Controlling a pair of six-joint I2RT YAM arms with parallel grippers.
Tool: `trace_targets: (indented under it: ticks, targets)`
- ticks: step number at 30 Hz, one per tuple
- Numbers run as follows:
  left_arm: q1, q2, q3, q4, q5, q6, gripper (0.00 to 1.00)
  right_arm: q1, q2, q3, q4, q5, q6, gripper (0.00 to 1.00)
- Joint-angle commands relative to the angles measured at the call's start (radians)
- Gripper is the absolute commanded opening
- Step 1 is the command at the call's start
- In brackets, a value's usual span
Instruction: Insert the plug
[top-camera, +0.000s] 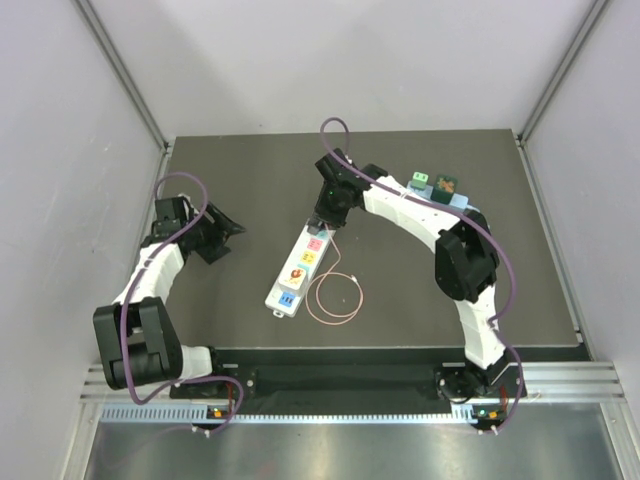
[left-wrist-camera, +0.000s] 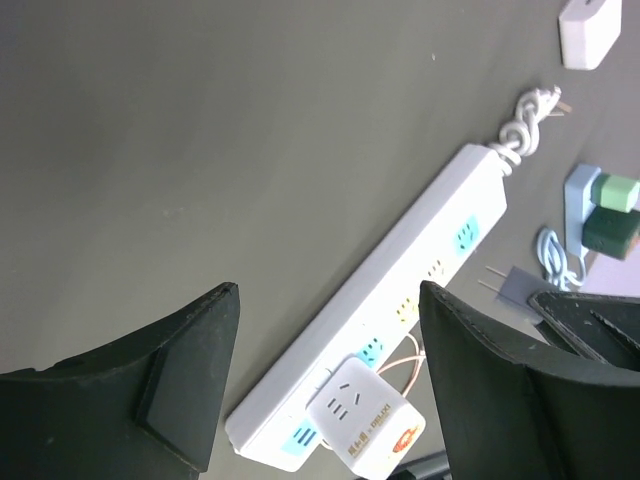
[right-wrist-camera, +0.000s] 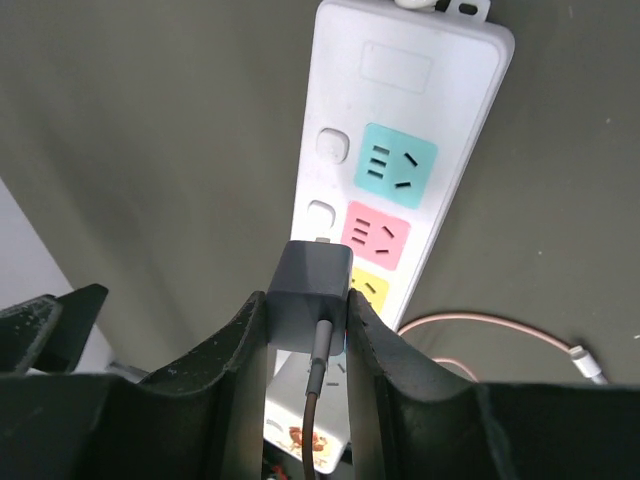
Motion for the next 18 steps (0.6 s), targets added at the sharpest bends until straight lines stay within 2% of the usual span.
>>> trace_targets:
  ticks: [1,8,14,18]
  targets:
    - [0.005,-0.010,-0.018,0.066,0.079,-0.006,0.77,0.016,-0.033,0.038,-0.008,-0.022,0.082,0.00]
    - [0.003,-0.041,-0.029,0.057,0.072,0.016,0.77,0.051,0.000,0.101,-0.104,0.085,0.132,0.00]
    - [0.003,-0.064,-0.041,0.068,0.066,0.014,0.77,0.082,0.043,0.176,-0.157,0.085,0.151,0.00]
    - [0.003,-0.069,-0.043,0.063,0.066,0.019,0.77,0.093,0.029,0.139,-0.159,0.104,0.172,0.00]
